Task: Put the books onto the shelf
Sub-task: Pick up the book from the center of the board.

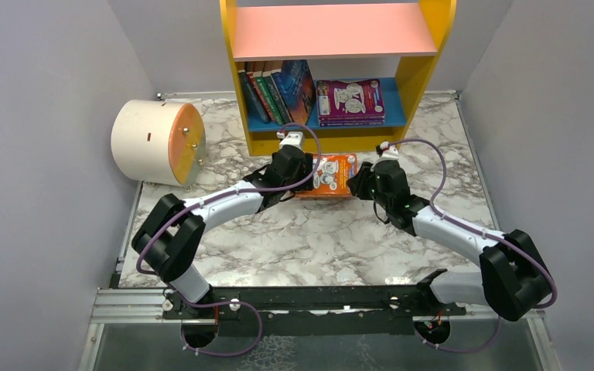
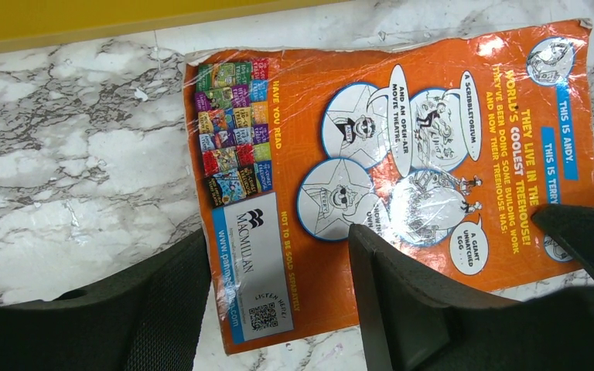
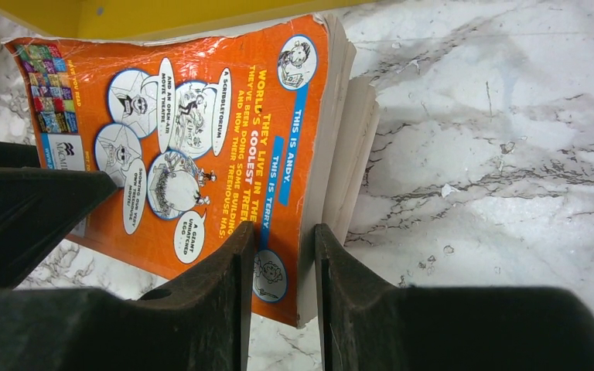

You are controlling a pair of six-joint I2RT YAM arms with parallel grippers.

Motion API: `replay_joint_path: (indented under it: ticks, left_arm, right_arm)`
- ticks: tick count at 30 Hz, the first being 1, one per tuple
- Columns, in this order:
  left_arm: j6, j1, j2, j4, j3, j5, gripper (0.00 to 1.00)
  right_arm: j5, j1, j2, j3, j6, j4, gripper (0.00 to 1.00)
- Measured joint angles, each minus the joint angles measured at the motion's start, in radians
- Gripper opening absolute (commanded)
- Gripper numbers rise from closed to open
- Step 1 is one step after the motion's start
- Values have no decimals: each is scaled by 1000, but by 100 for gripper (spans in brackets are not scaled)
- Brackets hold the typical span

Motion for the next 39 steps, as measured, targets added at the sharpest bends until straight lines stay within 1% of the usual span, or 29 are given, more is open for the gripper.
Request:
replay_joint_path:
  ticks: [6, 17, 39]
  left_arm:
    - [18, 0, 0, -27, 45, -13, 54]
    - [51, 0, -5, -87, 137, -61, 54]
    - [101, -33, -26, -198, 306, -128, 53]
  right_arm:
    - [1, -1, -10, 10, -8, -5, 8]
    - [14, -9, -30, 115, -62, -47, 8]
    - [39, -14, -117, 246, -118, -132, 7]
